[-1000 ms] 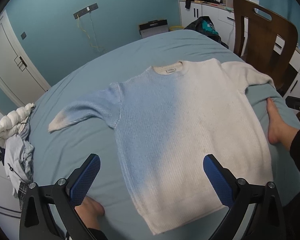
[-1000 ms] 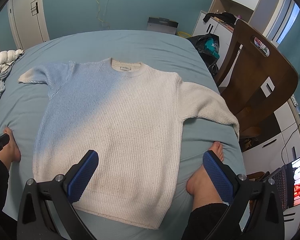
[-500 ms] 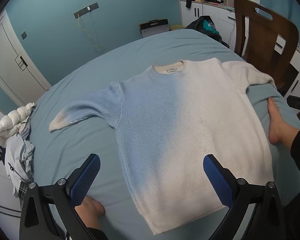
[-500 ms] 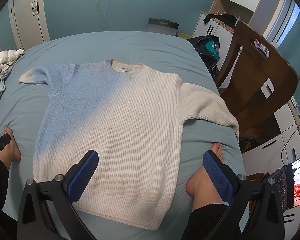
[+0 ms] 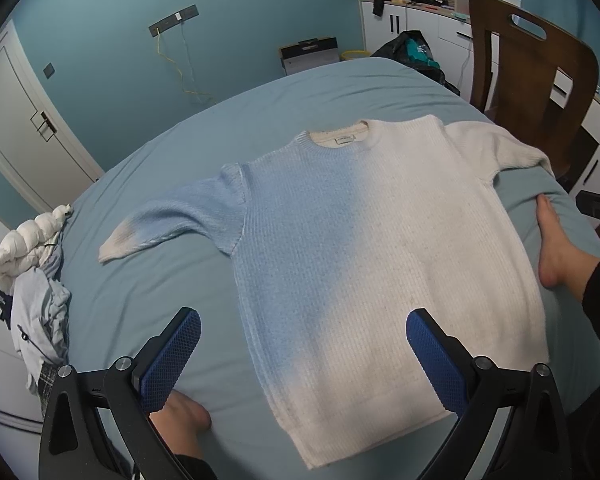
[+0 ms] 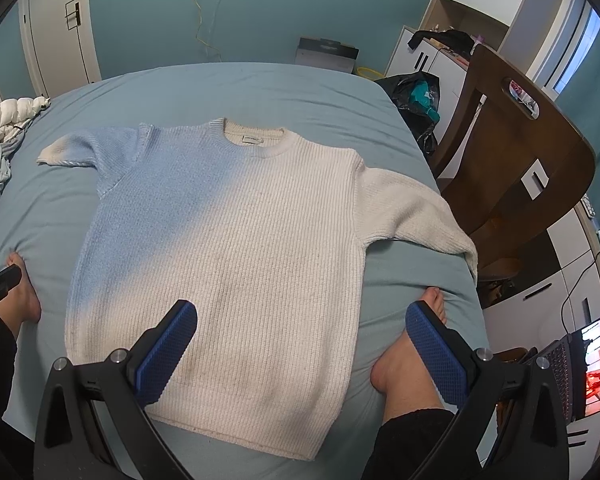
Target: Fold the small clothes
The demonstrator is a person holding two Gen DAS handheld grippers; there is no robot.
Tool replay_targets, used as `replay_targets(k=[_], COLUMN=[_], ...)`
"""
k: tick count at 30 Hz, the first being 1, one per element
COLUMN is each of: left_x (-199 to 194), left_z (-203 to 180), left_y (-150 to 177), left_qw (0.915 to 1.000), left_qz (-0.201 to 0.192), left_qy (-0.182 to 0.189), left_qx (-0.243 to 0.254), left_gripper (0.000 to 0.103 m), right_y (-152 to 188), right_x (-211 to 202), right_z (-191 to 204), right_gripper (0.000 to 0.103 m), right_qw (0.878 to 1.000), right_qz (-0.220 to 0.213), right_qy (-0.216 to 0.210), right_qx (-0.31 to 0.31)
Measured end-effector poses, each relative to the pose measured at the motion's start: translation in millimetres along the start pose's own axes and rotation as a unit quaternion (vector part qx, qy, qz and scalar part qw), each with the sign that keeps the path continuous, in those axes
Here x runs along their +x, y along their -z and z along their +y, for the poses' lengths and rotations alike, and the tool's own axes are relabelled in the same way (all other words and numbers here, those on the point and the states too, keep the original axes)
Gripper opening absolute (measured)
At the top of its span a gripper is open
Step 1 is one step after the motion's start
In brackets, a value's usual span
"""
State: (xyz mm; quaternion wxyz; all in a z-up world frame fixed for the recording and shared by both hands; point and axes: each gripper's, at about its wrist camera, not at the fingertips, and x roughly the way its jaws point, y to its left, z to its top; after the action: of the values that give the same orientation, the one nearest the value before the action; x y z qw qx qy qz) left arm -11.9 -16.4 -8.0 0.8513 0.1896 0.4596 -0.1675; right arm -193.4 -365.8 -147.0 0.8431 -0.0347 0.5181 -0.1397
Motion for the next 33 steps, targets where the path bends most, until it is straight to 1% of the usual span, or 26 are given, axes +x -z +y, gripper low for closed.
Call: replay_targets(k=[10, 14, 21, 23, 25, 27, 30, 33], left_x=[-5, -10, -12, -11, -7, -1, 13, 27], left_z=[10, 17, 31, 37, 45, 54, 76, 112], left_y=[-2, -1, -6, -9, -12, -15, -22, -35], left_qw=[0.9999, 0.9998, 0.9996, 0.9993, 0.999, 0.9995, 0.9988, 0.997], left_qz=[-0.003, -0.012, -0.005, 0.0, 0.008, 0.013, 0.02, 0.033], left_qy=[0.006, -0.002, -0.005, 0.002, 0.012, 0.003, -0.044, -0.07], left_qx=[-0.011, -0.017, -0.027, -0.038, -0.042, -0.029, -0.004, -0.013], left_gripper=[0.103, 0.103, 0.103, 0.103, 0.103, 0.103, 0.103, 0.103], right_y=[0, -1, -11, -14, -16, -18, -24, -29], right_x=[1, 4, 16, 22, 31, 39, 53, 65], right_z=[-1, 0, 3, 5, 8, 9, 9, 11], right_gripper=[0.102, 0.102, 0.102, 0.102, 0.102, 0.102, 0.102, 0.102], right_qw=[1.0, 1.0, 1.0, 1.0, 0.999, 0.998, 0.993, 0.99], right_qz=[0.002, 0.008, 0.01, 0.018, 0.035, 0.055, 0.086, 0.098], right_qy=[-0.004, -0.011, -0.015, -0.018, -0.028, -0.044, -0.074, -0.1], right_qx=[0.005, 0.007, 0.0, -0.004, -0.003, 0.005, 0.017, 0.024])
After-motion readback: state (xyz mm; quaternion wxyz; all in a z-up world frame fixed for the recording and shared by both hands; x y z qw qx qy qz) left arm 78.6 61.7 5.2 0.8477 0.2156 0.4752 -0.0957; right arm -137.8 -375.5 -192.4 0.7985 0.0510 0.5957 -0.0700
